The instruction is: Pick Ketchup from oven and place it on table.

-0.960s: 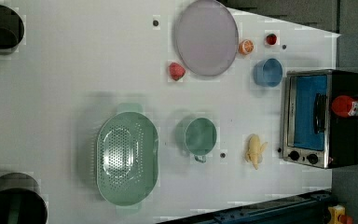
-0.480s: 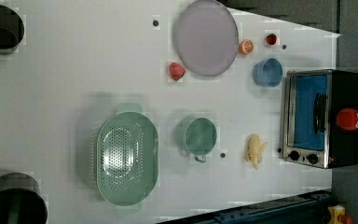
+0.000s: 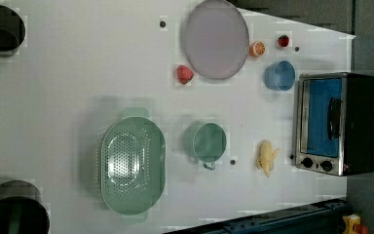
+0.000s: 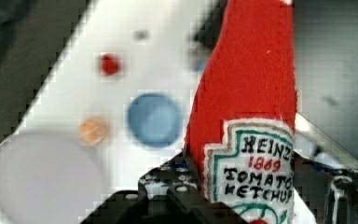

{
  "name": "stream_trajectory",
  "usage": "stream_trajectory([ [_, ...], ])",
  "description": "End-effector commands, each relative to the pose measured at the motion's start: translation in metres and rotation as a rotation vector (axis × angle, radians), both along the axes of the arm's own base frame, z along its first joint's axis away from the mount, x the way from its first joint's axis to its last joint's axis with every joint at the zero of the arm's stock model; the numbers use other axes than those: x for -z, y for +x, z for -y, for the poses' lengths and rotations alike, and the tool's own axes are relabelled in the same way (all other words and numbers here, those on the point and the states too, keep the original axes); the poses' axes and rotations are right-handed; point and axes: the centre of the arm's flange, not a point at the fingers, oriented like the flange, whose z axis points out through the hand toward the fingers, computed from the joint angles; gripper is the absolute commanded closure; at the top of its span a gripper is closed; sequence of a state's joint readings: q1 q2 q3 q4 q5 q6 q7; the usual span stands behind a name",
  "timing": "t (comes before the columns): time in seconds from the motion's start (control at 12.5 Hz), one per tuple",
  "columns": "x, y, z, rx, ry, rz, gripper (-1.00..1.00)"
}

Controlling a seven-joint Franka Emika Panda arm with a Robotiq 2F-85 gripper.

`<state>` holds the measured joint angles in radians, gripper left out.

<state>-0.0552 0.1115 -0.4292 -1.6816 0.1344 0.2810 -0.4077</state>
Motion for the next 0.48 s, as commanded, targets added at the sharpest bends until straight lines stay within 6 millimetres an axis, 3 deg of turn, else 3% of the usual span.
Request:
stream_trajectory([
  [0.08, 0.005, 0.048, -0.116, -0.395, -0.012, -0.016, -0.29],
  [0.32, 0.030, 0.055, -0.182, -0.486, 0.019, -0.061, -0.29],
  [0.48, 0.061, 0.048, -0.209, -0.464, 0.020, -0.133, -0.29],
])
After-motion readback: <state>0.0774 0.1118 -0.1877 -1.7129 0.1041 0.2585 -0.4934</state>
